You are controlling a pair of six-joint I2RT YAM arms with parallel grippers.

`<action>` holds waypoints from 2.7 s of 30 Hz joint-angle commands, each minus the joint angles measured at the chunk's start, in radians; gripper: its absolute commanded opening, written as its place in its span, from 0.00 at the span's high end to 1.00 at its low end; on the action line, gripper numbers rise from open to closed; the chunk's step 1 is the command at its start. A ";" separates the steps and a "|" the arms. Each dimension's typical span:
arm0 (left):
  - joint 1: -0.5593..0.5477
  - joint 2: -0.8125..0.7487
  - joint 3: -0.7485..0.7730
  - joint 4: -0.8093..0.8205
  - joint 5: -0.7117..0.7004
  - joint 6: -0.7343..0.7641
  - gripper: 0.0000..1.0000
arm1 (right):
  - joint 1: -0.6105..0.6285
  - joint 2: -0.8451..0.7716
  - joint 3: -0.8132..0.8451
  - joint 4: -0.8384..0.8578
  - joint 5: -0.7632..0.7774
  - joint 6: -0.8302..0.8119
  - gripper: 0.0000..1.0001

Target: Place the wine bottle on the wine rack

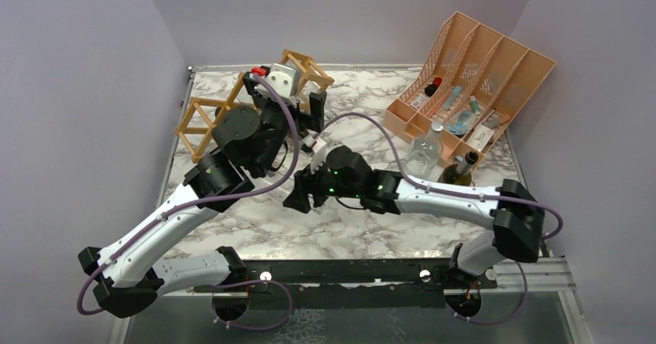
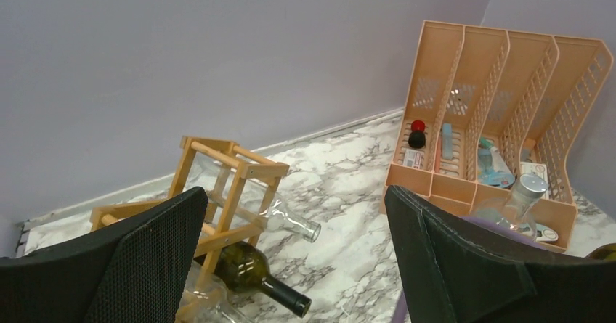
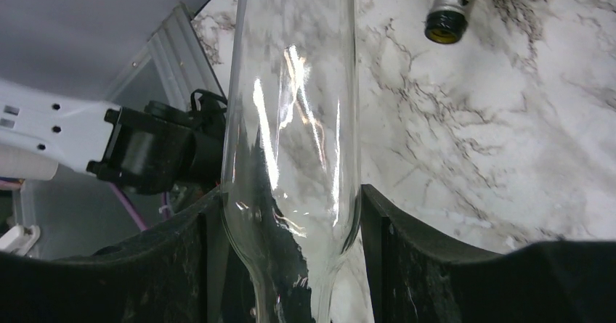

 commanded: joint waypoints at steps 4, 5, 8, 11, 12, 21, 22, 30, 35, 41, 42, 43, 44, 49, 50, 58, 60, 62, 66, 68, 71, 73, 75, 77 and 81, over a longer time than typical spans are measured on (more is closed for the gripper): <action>-0.001 -0.093 0.033 -0.106 -0.098 -0.018 0.01 | 0.056 0.198 0.192 0.228 0.135 0.083 0.99; -0.001 -0.107 0.033 -0.114 -0.106 -0.015 0.01 | 0.058 0.223 0.221 0.231 0.148 0.090 0.99; -0.001 -0.146 0.031 -0.129 -0.124 -0.006 0.01 | 0.066 0.287 0.282 0.239 0.196 0.108 0.99; -0.001 -0.178 0.027 -0.136 -0.132 0.001 0.01 | 0.070 0.333 0.332 0.227 0.257 0.137 0.99; -0.001 -0.190 0.025 -0.137 -0.133 0.003 0.01 | 0.072 0.345 0.345 0.223 0.272 0.143 0.99; -0.001 -0.229 0.007 -0.141 -0.146 0.017 0.01 | 0.074 0.425 0.422 0.187 0.344 0.185 0.99; -0.001 -0.229 0.008 -0.141 -0.146 0.019 0.01 | 0.073 0.439 0.438 0.186 0.339 0.189 0.99; -0.001 -0.235 0.018 -0.150 -0.141 0.026 0.01 | 0.073 0.563 0.585 0.189 0.382 0.234 0.99; -0.001 -0.241 0.021 -0.153 -0.147 0.031 0.01 | 0.074 0.653 0.705 0.158 0.435 0.262 0.98; -0.001 -0.241 0.023 -0.162 -0.149 0.033 0.01 | 0.073 0.735 0.837 0.129 0.442 0.244 0.91; -0.001 -0.240 0.023 -0.162 -0.148 0.033 0.01 | 0.074 0.748 0.853 0.127 0.446 0.237 0.89; -0.001 -0.240 0.023 -0.164 -0.147 0.034 0.01 | 0.074 0.760 0.871 0.122 0.447 0.233 0.87; 0.000 -0.241 0.024 -0.165 -0.147 0.034 0.01 | 0.073 0.771 0.890 0.118 0.448 0.228 0.85; 0.000 -0.241 0.024 -0.167 -0.147 0.036 0.01 | 0.073 0.842 0.994 0.080 0.456 0.201 0.76; -0.001 -0.242 0.024 -0.168 -0.147 0.036 0.01 | 0.072 0.857 1.011 0.074 0.457 0.198 0.75; -0.001 -0.242 0.027 -0.173 -0.148 0.035 0.01 | 0.066 0.932 1.093 0.065 0.441 0.202 0.66; -0.001 -0.241 0.027 -0.174 -0.148 0.033 0.01 | 0.062 0.943 1.111 0.049 0.429 0.219 0.62; 0.000 -0.241 0.027 -0.176 -0.149 0.030 0.01 | 0.060 0.947 1.116 0.043 0.420 0.230 0.57; 0.000 -0.238 0.024 -0.177 -0.147 0.028 0.01 | 0.054 0.951 1.123 0.031 0.413 0.243 0.44; -0.001 -0.237 0.026 -0.178 -0.146 0.028 0.01 | 0.050 0.950 1.126 0.022 0.411 0.242 0.36; 0.000 -0.236 0.031 -0.182 -0.146 0.025 0.01 | 0.047 0.941 1.125 0.014 0.406 0.221 0.19; -0.001 -0.237 0.035 -0.186 -0.146 0.025 0.01 | 0.046 0.928 1.118 0.012 0.406 0.202 0.14; 0.000 -0.238 0.036 -0.187 -0.147 0.026 0.01 | 0.044 0.906 1.098 0.025 0.403 0.192 0.11; 0.000 -0.238 0.036 -0.187 -0.149 0.028 0.01 | 0.042 0.882 1.072 0.041 0.399 0.184 0.08; -0.001 -0.238 0.072 -0.188 -0.147 0.033 0.01 | 0.042 0.840 1.033 0.045 0.403 0.169 0.06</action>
